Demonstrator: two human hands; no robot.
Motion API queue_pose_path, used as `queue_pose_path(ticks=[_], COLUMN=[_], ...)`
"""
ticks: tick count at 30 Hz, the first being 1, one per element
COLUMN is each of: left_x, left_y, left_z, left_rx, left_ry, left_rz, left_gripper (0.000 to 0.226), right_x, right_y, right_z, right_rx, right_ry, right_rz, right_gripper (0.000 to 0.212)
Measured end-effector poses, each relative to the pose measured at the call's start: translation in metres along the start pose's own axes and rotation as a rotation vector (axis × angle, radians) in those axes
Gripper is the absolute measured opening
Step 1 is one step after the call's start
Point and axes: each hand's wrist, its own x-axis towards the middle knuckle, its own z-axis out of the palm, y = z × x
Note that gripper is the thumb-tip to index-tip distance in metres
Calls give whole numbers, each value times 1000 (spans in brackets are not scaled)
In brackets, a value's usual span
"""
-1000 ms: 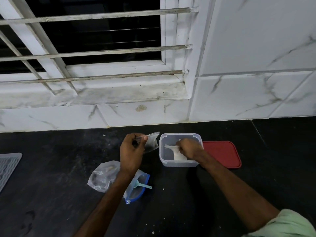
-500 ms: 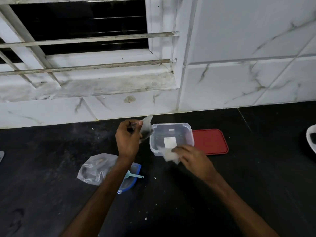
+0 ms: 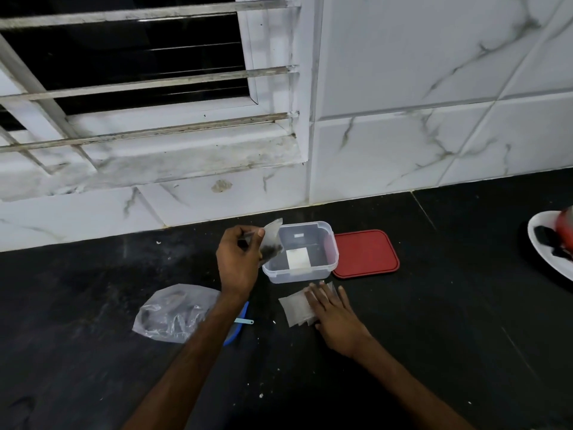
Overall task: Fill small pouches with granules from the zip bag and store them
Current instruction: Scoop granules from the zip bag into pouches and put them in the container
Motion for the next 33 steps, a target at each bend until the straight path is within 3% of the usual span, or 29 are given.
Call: queue_pose_path(ticks=[3,7,11,17,25,28,31,33], left_x=[-2,-1,-3,1,4,5,9,14], left_y=[1,1,8,13,12,12,12,7], left_z=[1,1,9,13,5,7,10,12], left_rx=[-25,-128,-151,-35,-141,-157,-178,-195], left_ry=[-43,-167,-252,-311,-214,-184,-165,-174], left_rz=[20,0,4,84,-30,-49,-62,-114], left_gripper=[15,8,8,8,7,5,5,8], right_x=[-11,-10,25,51,62,69,77,81], right_y=[-9,-23,-18,-30,-31,-28,-22,-18], right_z=[-26,-85,-125,-150,-149,-146,-141,-138], right_rx=[102,793,1262,1148,861,1073,1352,1416], right_ry=[73,353,408,528,655,568,424,410], right_rz=[7,111,82,-40,-3,-9,-7,43], right_gripper=[72,46,43,8,5,3,14,12])
